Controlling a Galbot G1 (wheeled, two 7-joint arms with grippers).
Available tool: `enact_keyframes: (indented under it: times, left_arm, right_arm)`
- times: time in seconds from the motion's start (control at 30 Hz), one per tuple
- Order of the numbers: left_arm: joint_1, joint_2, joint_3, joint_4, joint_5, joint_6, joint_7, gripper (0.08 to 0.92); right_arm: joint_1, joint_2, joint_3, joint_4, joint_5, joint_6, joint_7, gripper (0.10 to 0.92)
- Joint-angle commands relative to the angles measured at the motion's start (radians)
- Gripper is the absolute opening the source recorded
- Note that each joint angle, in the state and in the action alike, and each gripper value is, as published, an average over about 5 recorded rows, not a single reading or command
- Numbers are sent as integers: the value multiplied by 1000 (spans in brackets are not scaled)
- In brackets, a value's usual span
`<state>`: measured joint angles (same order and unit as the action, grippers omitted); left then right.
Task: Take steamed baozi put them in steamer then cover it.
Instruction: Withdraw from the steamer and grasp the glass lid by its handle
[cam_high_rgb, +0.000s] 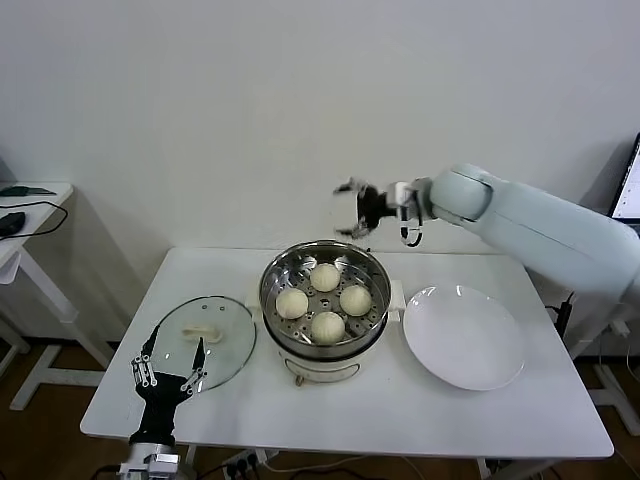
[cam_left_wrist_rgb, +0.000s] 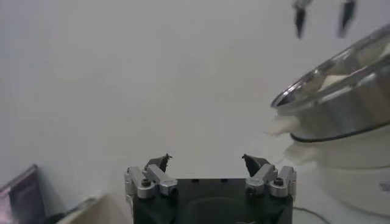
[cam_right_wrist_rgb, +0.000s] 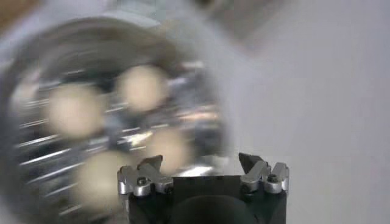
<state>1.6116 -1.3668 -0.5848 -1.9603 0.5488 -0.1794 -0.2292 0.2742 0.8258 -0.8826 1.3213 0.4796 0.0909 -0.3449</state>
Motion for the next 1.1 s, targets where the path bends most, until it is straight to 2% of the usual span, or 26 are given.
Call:
enact_keyframes:
  times: [0.03,0.2,0.5,0.7,1.1]
  left_arm:
    - [-127,28,-10,100,356,94,-50,823]
    - [-167,45,-14,167,453,86,-49,823]
    - [-211,98,-29,302,665,73,-43,823]
    - [-209,109,-29,350,804,86,5,823]
    - [-300,101,-19,473,855,-40,-45,823]
  right_arm:
    - [-772,-111,892,43,41,200,516,823]
    - [-1044,-63,1125,53,30,266,508,823]
    - [-1400,136,1397,132,-11,313,475,823]
    - [-1471,204,1417,162,-35,317,461,823]
    - [-1467,221,1393,163,-57,292,441,823]
